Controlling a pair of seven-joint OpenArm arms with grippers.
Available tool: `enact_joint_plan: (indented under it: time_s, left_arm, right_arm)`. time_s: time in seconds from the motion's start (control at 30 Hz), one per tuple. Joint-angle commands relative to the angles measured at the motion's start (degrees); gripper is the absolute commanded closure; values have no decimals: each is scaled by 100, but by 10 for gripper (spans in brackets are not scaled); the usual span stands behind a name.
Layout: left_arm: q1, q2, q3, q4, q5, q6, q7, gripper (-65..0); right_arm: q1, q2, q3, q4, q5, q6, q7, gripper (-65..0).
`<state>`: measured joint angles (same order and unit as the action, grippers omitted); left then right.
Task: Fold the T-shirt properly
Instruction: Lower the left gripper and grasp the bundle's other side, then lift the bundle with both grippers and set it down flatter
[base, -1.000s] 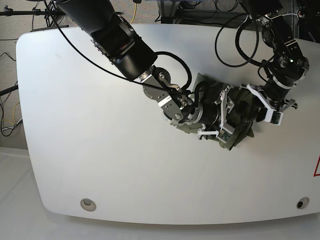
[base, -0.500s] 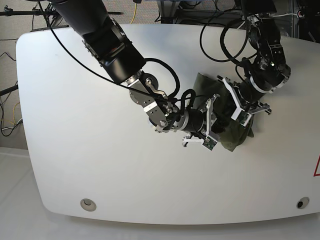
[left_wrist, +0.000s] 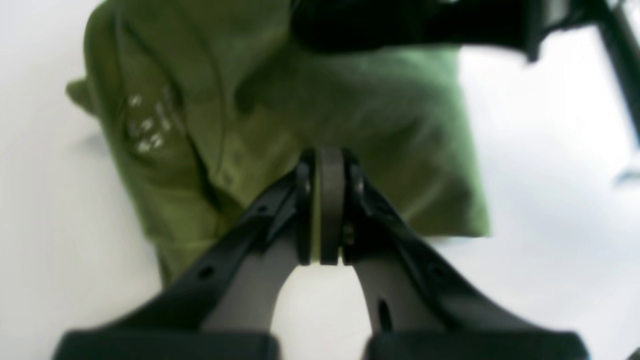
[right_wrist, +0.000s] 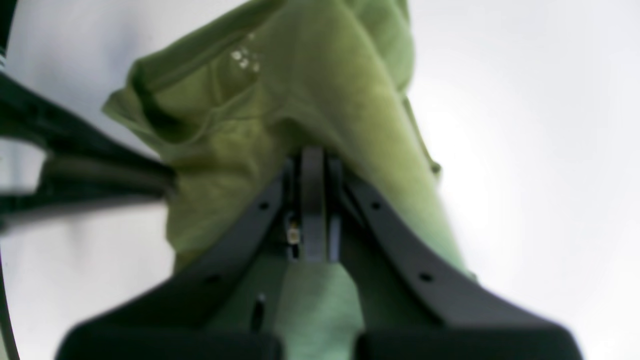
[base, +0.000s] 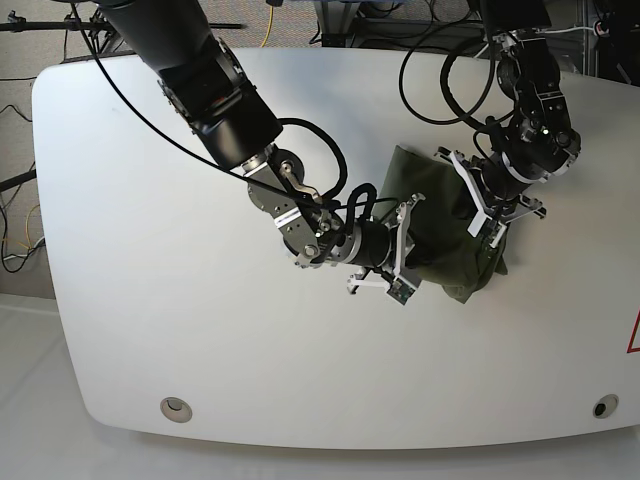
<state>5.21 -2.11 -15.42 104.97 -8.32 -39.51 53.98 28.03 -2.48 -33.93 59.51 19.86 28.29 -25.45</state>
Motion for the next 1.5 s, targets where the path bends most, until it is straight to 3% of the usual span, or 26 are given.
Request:
enact_joint_plan:
  time_s: [0.0,0.2,0.47,0.8,1.1,1.47]
  left_arm:
    - [-77,-22,-10,-119,212,8,-110,0]
    - [-174,-31,-27,-488,845,8,-294,0]
    - [-200,-31,-27,-1130,1566,8,-1103,0]
    - [-209,-40,-18,-1332,1838,8,-1666,0]
    - [-491,-198,-10,-1341,1847,8,-1736,0]
    - [-825,-207,17,-1358,1838,8,-1745,0]
  right_arm:
    - [261,-38,198,-205,23,-3,167,-8]
    - [305,-90,347,-654,-584,-3,308,-8]
    - [278,-293,356,-979,-1296,-3,405,-8]
    - [129,-275,356,-1014,-1296,-3,396,-6]
    - [-56,-249,356,-1014,-1348,-3,369,-6]
    - [-522,200,356,-724,-1296,-3,361,-6]
